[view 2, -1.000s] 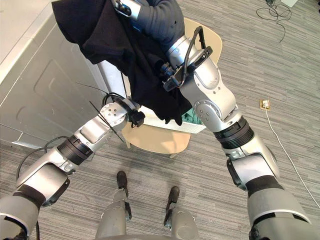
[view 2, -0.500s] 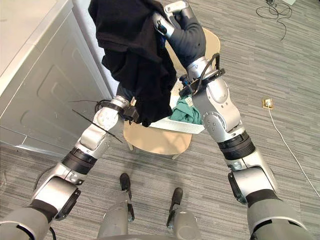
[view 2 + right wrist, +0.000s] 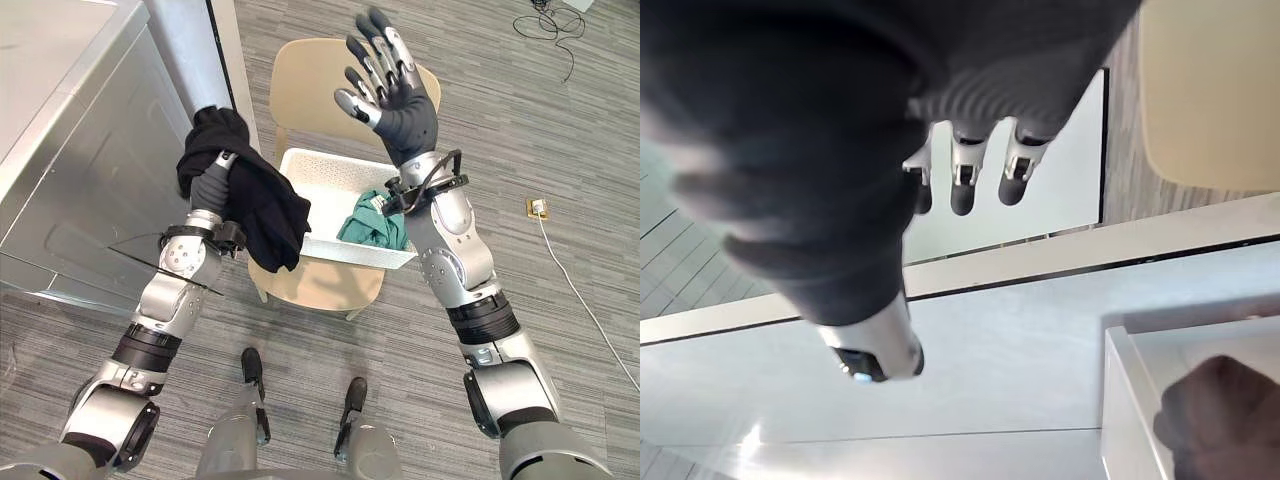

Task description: Pick up the laundry basket with both hands and put the clothes into the washing machine.

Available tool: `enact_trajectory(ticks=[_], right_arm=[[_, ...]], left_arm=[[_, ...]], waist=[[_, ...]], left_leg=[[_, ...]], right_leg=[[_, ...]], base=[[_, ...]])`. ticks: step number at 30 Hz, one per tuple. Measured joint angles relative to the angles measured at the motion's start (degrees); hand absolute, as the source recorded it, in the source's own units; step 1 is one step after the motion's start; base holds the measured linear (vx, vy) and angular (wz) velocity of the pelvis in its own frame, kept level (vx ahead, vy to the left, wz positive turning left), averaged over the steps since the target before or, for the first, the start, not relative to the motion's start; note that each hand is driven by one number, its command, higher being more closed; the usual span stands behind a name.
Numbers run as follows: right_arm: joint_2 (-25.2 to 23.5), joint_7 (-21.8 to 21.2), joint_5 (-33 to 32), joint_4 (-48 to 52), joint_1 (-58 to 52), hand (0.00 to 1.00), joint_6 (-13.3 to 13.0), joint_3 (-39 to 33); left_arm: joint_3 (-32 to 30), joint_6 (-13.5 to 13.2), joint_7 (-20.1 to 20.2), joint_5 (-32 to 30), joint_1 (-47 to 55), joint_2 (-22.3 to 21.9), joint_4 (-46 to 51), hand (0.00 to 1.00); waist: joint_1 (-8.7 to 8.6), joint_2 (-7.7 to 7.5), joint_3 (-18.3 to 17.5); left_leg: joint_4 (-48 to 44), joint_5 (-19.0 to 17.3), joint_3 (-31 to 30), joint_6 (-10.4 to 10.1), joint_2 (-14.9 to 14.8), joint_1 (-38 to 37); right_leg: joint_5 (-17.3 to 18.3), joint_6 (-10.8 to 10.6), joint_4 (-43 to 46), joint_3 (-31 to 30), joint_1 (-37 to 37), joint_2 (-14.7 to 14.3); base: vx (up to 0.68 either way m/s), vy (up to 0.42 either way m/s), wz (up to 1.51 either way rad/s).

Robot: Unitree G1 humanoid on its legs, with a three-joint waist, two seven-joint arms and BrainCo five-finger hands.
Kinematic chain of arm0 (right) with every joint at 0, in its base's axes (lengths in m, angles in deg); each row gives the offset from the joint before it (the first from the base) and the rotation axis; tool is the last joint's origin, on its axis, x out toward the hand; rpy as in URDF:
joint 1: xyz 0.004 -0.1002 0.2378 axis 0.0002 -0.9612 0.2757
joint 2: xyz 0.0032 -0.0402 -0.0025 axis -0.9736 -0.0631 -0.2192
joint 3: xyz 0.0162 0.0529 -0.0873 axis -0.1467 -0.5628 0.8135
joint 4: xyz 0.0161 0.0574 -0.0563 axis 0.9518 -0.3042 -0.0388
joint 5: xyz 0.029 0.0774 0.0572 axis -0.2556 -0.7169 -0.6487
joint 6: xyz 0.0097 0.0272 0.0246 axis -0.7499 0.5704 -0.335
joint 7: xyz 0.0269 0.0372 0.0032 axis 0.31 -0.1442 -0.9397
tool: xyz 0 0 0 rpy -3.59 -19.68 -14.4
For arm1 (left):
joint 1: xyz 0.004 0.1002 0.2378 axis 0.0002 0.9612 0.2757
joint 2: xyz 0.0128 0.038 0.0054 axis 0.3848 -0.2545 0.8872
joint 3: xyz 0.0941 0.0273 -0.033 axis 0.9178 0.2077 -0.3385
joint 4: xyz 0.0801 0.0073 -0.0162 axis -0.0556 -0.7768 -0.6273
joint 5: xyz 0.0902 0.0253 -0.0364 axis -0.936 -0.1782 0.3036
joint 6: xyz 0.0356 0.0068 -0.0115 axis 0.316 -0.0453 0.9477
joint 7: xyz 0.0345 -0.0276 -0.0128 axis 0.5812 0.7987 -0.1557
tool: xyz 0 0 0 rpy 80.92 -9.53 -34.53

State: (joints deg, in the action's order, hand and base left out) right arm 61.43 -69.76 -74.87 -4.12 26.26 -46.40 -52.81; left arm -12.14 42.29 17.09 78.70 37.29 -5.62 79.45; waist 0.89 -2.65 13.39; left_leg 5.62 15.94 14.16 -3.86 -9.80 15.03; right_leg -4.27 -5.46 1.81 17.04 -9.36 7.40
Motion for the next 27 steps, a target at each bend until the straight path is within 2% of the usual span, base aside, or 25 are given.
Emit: enact_trajectory(ticks=[4,8,13,14,18,24,25,26,27], right_arm=[[-0.03,0.11,1.47,0.01,-3.04,0.0,1.0,-1.74],[-0.27,1.27,2.68,0.02,-7.48,0.0,1.18,-5.59],[-5.2,2.93,6.27,0.98,-15.67,0.0,1.67,-13.3],[-6.93,3.89,8.34,2.25,-18.38,0.0,2.33,-14.97],[-12.7,7.64,18.29,5.06,-26.04,0.0,3.92,-20.77],[-17.85,13.32,31.18,5.05,-32.91,0.0,6.88,-31.33],[-18.23,13.8,32.44,5.05,-33.56,0.0,7.41,-32.89],[-18.77,14.58,34.31,5.06,-35.33,0.0,7.84,-35.99],[-19.27,15.77,36.94,5.18,-36.4,0.0,8.45,-37.95]], left_arm=[[-1.51,0.01,0.04,-0.04,1.97,-1.2,1.75,1.0],[-2.63,0.02,0.05,-0.07,3.92,-1.79,3.44,1.0],[-5.05,0.03,0.09,-0.06,7.32,-2.85,6.18,1.0],[-6.11,0.09,0.07,-0.07,9.18,-3.55,7.38,1.0],[-10.07,0.12,0.01,-0.35,15.96,-6.06,12.67,1.0],[-15.04,0.13,-0.13,-2.43,25.38,-11.94,19.71,1.0],[-15.36,0.14,-0.2,-2.54,25.62,-12.46,19.78,1.0],[-15.46,0.33,-0.67,-2.74,26.54,-13.36,20.79,1.0],[-15.41,0.39,-1.32,-3.34,27.6,-13.71,22.3,1.0]], waist=[[0.06,0.82,-0.65],[-0.01,2.39,-1.87],[-0.14,2.65,-2.2],[-0.2,2.81,-3.02],[-0.31,2.9,-4.52],[-0.16,3.1,-4.74],[-0.21,3.16,-4.77],[-0.52,3.52,-4.87],[-0.53,3.57,-4.84]], left_leg=[[0.0,-0.14,0.01,-0.18,0.02,-0.01],[0.04,-0.14,0.03,-0.17,0.0,-0.09],[0.29,-0.96,0.25,-0.93,-0.09,-1.66],[0.29,-1.46,0.27,-0.34,-0.11,-1.66],[-0.08,-1.54,0.55,-0.45,-0.16,-2.84],[-0.15,-1.57,-1.85,-1.1,-1.26,-2.29],[-0.16,-1.39,-2.6,-1.17,-1.4,-1.79],[-0.61,-0.44,-3.69,-0.96,-2.4,-0.52],[-1.79,-0.24,-5.49,-0.99,-2.74,0.82]], right_leg=[[0.06,0.1,-0.02,-0.01,0.02,0.02],[0.06,0.09,-0.06,-0.07,0.04,0.01],[0.12,0.13,-0.93,-0.43,1.3,-0.13],[0.12,0.12,-1.2,-0.56,1.29,-0.2],[-0.16,-0.09,-2.05,-1.09,2.58,-0.38],[0.27,0.32,-2.43,1.0,4.03,-1.75],[0.62,0.46,-1.82,1.82,3.84,-1.96],[2.58,1.05,1.73,3.23,2.55,-2.5],[4.87,2.63,5.29,3.98,1.08,-2.84]], base=[[0.01,-0.043,0.0],[0.01,-0.046,-0.01],[0.0,-0.052,-0.05],[0.04,-0.054,-0.06],[0.07,-0.055,-0.07],[0.03,-0.07,0.12],[-0.03,-0.105,0.6],[-0.04,-0.089,0.64],[-0.06,-0.149,0.88]])
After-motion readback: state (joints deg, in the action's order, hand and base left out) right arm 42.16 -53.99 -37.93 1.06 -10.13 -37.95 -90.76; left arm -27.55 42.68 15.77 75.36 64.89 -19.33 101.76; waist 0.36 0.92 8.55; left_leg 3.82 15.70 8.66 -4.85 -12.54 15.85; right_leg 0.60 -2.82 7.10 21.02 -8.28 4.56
